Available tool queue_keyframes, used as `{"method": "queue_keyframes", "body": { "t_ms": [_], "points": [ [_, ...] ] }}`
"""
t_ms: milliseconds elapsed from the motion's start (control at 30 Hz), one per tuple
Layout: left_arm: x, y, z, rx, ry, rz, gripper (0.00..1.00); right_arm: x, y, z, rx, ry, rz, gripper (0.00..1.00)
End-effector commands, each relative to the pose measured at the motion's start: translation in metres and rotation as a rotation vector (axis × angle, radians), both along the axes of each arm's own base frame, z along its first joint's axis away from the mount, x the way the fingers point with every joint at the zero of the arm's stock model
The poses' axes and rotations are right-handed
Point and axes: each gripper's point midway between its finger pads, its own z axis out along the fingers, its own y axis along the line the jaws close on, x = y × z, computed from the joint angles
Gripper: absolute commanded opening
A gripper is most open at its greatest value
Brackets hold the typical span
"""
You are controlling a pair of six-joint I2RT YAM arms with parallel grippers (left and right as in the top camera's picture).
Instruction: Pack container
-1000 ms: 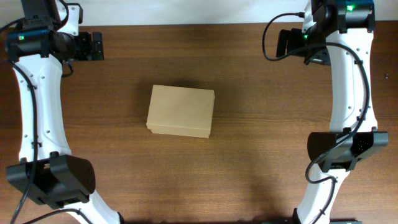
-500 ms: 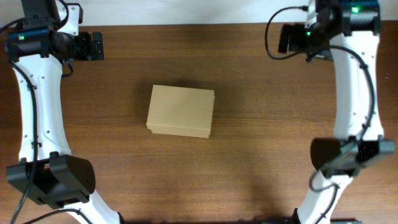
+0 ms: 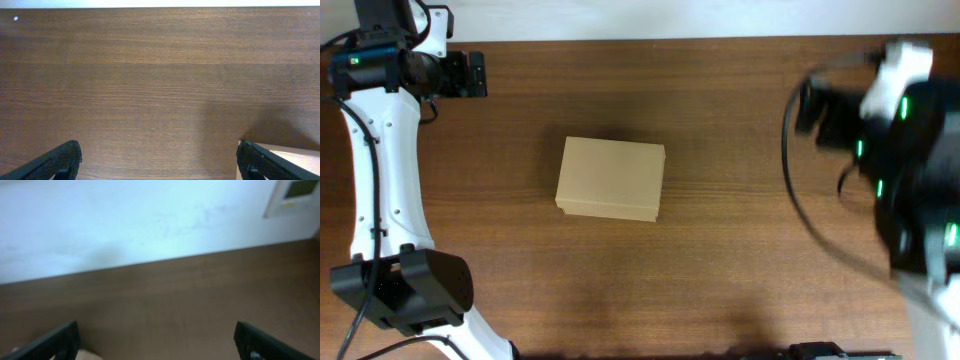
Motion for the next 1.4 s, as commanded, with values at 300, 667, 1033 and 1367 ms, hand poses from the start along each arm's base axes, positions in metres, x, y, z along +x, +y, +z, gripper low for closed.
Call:
{"method": "queue_keyframes", "body": {
  "t_ms": [300,667,1033,1367],
  "points": [
    [-0.002,0.003,0.010,0.007,-0.021,0.011,1.00,-0.111,-0.022,-0.129,-0.037,-0.077,-0.097,0.99],
    [-0.002,0.003,0.010,0.007,-0.021,0.011,1.00,-0.121,-0.022,-0.189,0.060,-0.213,-0.129,0.99],
    [-0.002,0.003,0.010,0.007,-0.021,0.011,1.00,-0.116,-0.022,-0.222,0.054,-0.169,-0.129,0.99],
    [-0.002,0.003,0.010,0.007,-0.021,0.011,1.00,-0.112,-0.013,-0.238,0.070,-0.148,-0.084,0.99]
  ]
}}
